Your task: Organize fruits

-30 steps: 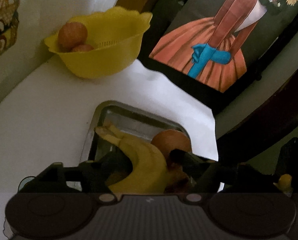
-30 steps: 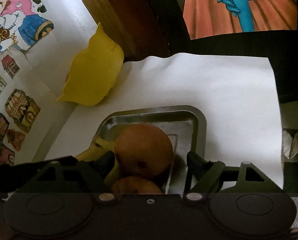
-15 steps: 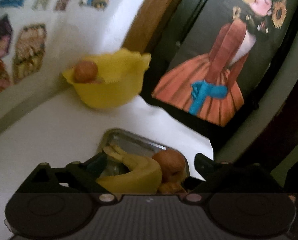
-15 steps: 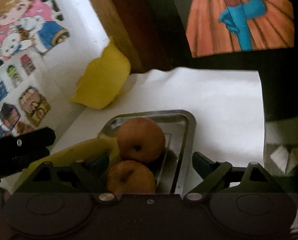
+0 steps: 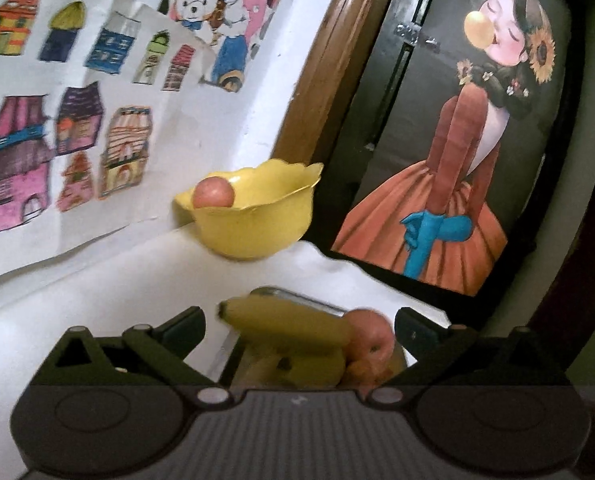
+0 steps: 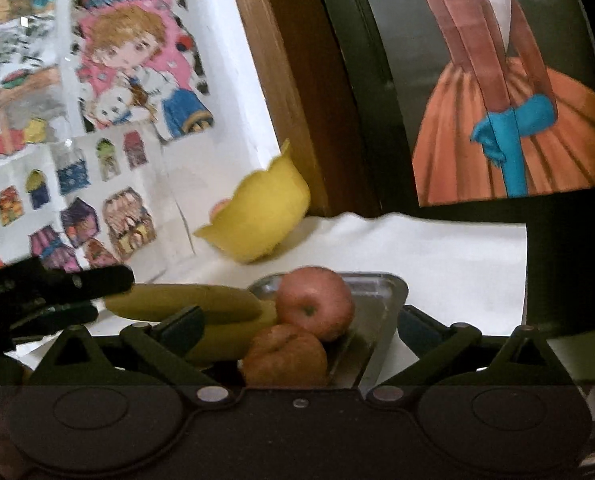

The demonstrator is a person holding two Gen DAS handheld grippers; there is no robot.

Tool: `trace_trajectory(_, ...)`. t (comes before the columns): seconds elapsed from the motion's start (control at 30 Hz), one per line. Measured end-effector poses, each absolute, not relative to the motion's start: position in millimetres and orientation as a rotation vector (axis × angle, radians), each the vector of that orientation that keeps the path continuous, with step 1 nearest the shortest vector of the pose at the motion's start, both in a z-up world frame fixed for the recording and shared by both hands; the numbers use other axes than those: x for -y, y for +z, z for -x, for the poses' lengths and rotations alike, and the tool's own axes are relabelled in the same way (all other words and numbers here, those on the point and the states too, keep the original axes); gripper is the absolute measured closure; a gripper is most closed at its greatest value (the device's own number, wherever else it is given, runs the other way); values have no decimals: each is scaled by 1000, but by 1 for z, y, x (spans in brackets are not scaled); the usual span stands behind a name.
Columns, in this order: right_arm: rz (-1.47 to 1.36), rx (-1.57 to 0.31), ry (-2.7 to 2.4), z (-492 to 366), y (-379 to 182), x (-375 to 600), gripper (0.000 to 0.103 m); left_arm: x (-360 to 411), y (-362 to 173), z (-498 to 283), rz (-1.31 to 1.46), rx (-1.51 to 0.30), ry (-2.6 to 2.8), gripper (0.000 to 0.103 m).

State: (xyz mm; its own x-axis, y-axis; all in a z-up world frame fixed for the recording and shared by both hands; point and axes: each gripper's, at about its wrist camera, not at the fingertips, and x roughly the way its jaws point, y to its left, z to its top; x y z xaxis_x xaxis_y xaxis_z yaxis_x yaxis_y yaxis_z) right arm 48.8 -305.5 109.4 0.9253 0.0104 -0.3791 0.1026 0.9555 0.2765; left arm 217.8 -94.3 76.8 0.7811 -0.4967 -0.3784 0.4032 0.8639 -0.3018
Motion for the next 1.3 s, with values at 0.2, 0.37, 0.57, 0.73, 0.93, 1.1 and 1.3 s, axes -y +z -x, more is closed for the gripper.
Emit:
trace_trajectory(0.2, -269, -258, -32, 2, 120, 291, 1, 76, 80, -168, 168, -450, -464, 1)
trace_trajectory(0.37, -296, -254, -69, 61, 134, 270, 1, 62, 88, -107, 146, -448, -442, 1)
trace_trajectory(0.57, -222, -174, -73, 131, 165, 240, 1, 37, 103, -39, 119, -379, -430, 0)
trace_trajectory(0.73, -218, -153, -70, 166, 171, 221, 1, 19, 106, -2, 86, -359, -428, 0)
trace_trajectory(0.93, -215, -171, -67, 187, 166, 201, 1, 1, 104, 19, 82, -358, -415, 0)
trace_trajectory(1.1, -187, -181, -71, 200, 161, 186, 1, -12, 97, 29, 88, -370, -397, 0)
trace_trajectory(1.3, -157, -193, -77, 206, 154, 172, 1, -25, 87, 35, 91, -384, -378, 0)
